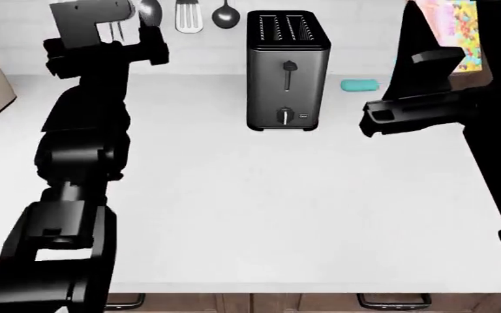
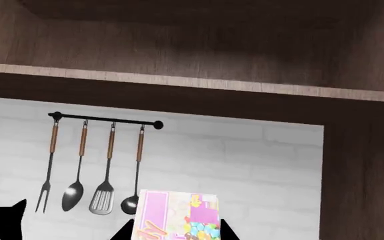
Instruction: Pick the bar and yogurt from the counter and place them in the cabinets closest to them.
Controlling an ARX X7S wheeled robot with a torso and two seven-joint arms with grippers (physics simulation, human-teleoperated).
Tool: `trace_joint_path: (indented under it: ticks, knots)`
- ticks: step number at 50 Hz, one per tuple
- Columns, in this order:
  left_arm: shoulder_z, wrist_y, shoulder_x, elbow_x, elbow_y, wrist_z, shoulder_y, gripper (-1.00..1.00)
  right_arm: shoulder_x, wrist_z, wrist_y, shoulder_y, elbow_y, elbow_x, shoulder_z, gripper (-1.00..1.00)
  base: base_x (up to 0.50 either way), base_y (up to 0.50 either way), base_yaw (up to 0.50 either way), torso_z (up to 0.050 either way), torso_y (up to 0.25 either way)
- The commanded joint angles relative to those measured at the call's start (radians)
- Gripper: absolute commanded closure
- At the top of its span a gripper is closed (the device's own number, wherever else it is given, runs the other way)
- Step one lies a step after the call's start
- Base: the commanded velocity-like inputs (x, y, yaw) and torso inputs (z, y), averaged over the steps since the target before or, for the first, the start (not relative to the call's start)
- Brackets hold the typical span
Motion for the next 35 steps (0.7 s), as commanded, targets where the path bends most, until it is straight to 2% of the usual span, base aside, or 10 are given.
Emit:
trace_joint_path:
  ticks: [1,6,14,35]
  knots:
    - [-0.054,0.069,0.025,0.078,-0.424,0.037,-0.150,-1.00,0.122,0.214,-0.095,0.195,0.040,0.242,-0.092,1.00,0.00,0.00,0.00,0.000,0.000]
    - [-0.094,0.064,0.025,0.086,-0.424,0.064,-0.151,-1.00,0.117,0.211,-0.102,0.157,0.022,0.239,-0.095,1.00,0.11,-0.01,0.00,0.000,0.000]
    - [-0.118,0.059,0.027,0.109,-0.424,0.069,-0.150,-1.00,0.144,0.233,-0.100,0.202,0.037,0.254,-0.159,1.00,0.50,-0.09,0.00,0.000,0.000]
    - [-0.153,0.056,0.028,0.120,-0.424,0.089,-0.150,-1.00,0.151,0.225,-0.112,0.215,0.028,0.247,-0.225,1.00,0.50,-0.05,0.00,0.000,0.000]
